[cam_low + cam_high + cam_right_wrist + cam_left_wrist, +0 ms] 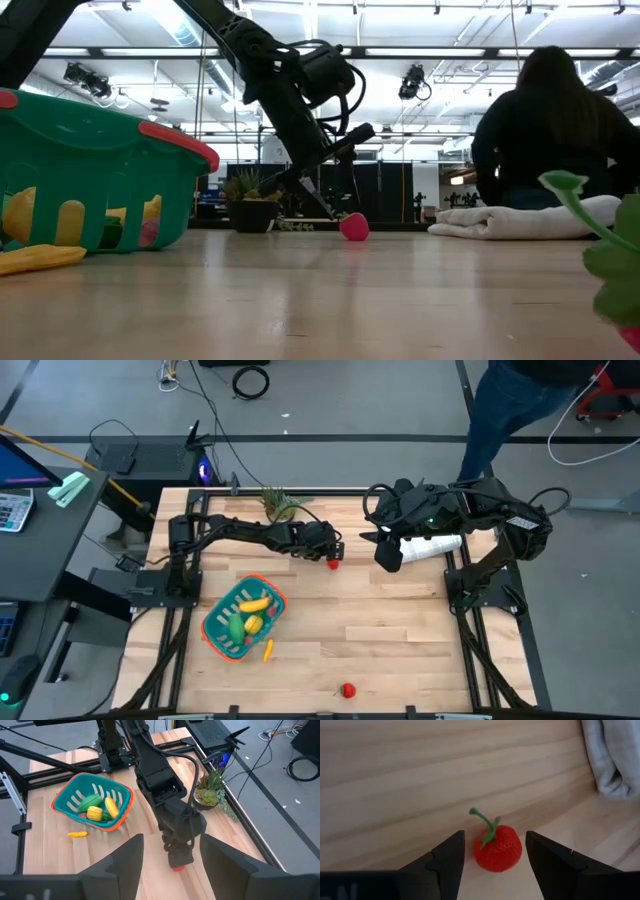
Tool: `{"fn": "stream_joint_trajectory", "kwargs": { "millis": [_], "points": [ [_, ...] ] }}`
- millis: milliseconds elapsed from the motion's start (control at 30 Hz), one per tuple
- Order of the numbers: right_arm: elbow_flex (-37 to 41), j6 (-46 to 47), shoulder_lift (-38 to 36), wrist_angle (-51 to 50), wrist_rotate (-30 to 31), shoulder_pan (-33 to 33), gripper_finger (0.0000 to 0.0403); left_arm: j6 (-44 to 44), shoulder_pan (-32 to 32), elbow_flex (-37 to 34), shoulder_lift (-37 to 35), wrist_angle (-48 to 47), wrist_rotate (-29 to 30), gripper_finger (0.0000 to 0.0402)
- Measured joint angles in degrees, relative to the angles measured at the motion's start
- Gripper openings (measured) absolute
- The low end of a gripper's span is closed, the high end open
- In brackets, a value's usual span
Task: Pick and placing Produce into tupperware
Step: Put the top red strawberry into the blue basket
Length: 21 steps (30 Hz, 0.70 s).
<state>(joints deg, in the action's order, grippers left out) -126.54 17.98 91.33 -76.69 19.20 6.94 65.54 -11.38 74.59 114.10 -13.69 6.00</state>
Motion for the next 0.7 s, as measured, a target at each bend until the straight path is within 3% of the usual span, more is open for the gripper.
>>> {"fn": "stream_joint_trajectory", "kwargs": {
  "millis": [267, 700],
  "points": [
    [0.0, 0.07, 0.0, 0.0, 0.0, 0.0, 0.0203, 1.4, -0.06, 0.0, 0.0, -0.04, 3.33, 0.0215],
    [0.0, 0.39, 0.02, 0.0, 0.0, 0.0, 0.0203, 4.37, 0.79, -0.02, 3.39, 0.6, 3.41, 0.0193]
  ]
}}
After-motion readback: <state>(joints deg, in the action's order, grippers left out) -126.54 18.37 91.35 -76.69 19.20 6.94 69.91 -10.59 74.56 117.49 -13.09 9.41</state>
